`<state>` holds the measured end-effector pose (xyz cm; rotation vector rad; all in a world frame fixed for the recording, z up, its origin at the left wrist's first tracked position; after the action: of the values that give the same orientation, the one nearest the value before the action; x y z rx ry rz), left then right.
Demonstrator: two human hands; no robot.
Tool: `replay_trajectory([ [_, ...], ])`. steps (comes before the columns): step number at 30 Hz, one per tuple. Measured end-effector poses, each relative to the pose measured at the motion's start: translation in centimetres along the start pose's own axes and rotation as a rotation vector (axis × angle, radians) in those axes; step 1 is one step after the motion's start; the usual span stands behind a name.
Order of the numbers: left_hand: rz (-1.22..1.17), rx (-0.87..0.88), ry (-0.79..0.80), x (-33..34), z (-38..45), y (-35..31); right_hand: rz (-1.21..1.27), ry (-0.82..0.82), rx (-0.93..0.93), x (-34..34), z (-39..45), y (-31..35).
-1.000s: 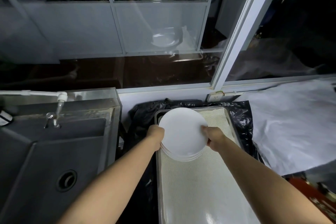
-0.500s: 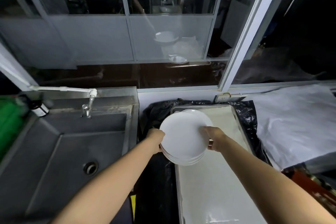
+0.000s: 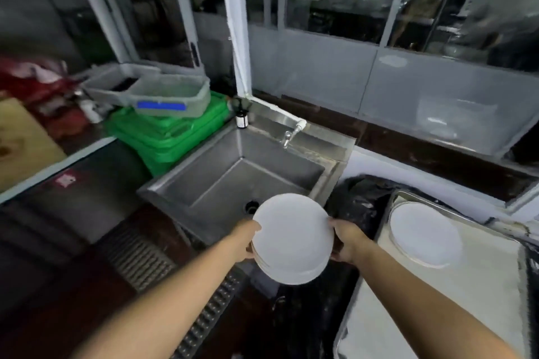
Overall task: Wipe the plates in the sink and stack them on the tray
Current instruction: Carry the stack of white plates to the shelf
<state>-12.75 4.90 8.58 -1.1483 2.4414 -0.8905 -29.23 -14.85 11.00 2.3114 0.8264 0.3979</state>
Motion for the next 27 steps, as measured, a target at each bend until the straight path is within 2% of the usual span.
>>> replay_trajectory([
  [4,-0.157,0.031,-0.106,-9.4,-4.4,3.8,-0.215,0.131,-0.016,9.5,-1.3,-1.6],
  [11,-0.456,0.043,-0.304,-25.7,-13.8,12.3,-0.430,0.319,0.009,28.3,-4.9,-8.1],
  [18,-0.757,0.008,-0.463,-43.5,-22.7,24.8,-0.652,0.476,0.097,47.3,-6.5,-21.2],
  [22,-0.861,-0.041,-0.508,-52.9,-27.1,32.8,-0.739,0.520,0.083,57.7,-13.5,-27.6],
  [27,-0.981,-0.053,-0.594,-63.1,-32.7,42.5,-0.873,0.681,0.110,70.1,-19.6,-36.3],
])
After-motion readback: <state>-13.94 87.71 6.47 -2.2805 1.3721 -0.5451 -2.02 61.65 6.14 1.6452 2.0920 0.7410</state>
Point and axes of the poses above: each hand's wrist, its own z-axis towards the middle knuckle, its own x-axis out of the palm, y = z × x, the point moved 10 cm from there along z, towards the middle knuckle, and after that the axes turned 4 degrees about y, right-handed, at the moved point
